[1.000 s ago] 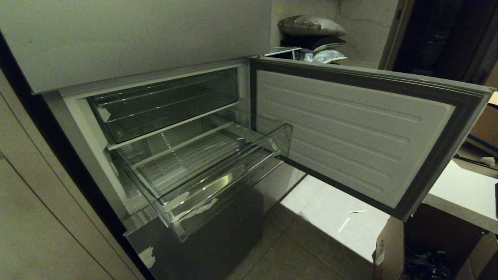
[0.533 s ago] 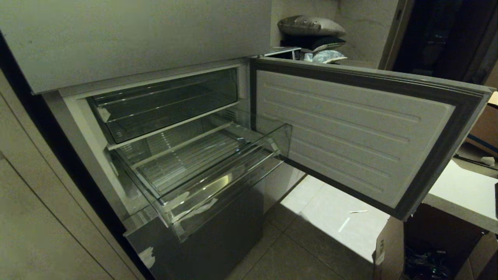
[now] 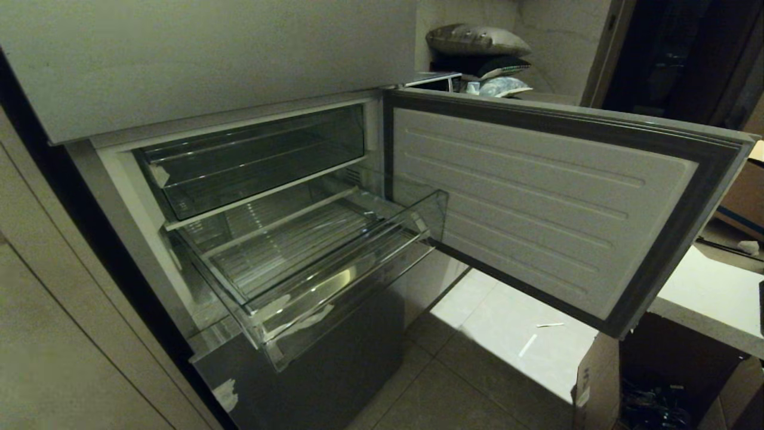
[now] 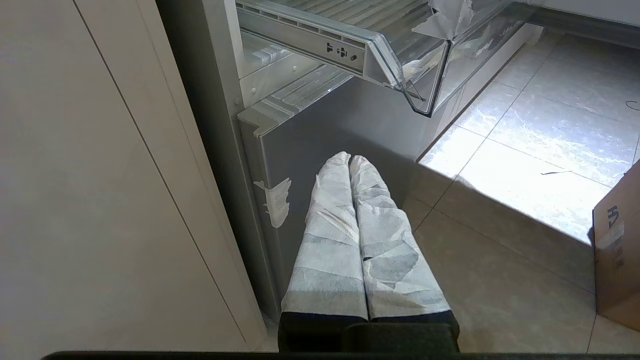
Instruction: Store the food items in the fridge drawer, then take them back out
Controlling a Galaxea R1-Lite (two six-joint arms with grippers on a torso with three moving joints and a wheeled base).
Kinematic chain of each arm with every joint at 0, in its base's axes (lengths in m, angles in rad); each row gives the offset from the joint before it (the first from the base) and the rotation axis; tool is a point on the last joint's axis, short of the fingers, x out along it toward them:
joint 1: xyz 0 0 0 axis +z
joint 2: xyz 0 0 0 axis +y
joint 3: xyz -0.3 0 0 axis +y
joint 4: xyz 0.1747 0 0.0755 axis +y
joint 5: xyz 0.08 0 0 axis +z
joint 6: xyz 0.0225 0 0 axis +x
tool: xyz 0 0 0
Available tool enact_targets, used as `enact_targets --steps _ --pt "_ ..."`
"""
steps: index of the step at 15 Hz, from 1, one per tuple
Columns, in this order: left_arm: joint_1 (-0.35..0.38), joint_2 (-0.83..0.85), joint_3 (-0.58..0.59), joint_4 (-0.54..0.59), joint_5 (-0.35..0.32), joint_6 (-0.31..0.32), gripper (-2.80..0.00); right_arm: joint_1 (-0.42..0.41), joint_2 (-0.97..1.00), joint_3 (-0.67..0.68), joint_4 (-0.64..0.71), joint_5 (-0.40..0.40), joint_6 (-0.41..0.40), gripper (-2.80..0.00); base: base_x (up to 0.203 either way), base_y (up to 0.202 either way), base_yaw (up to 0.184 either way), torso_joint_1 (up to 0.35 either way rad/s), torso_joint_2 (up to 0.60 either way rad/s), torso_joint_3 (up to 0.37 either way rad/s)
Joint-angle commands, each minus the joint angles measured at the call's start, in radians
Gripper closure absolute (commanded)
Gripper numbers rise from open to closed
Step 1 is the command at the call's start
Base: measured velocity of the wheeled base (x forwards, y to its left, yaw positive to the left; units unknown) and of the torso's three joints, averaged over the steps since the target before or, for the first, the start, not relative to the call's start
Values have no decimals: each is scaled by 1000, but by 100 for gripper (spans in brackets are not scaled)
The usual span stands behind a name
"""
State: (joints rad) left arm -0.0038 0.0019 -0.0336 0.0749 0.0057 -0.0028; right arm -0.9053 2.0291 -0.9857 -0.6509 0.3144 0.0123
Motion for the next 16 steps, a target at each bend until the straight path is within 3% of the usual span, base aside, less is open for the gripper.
enact_targets --steps 1,15,16 --pt "0 1 0 0 0 0 0 6 0 -1 -4 3 0 -280 0 0 0 0 0 0" --pt "-1 1 0 0 0 0 0 11 29 13 -3 3 2 -280 0 0 0 0 0 0" --pt "0 1 0 0 0 0 0 11 31 14 -3 2 1 0 0 0 0 0 0 0"
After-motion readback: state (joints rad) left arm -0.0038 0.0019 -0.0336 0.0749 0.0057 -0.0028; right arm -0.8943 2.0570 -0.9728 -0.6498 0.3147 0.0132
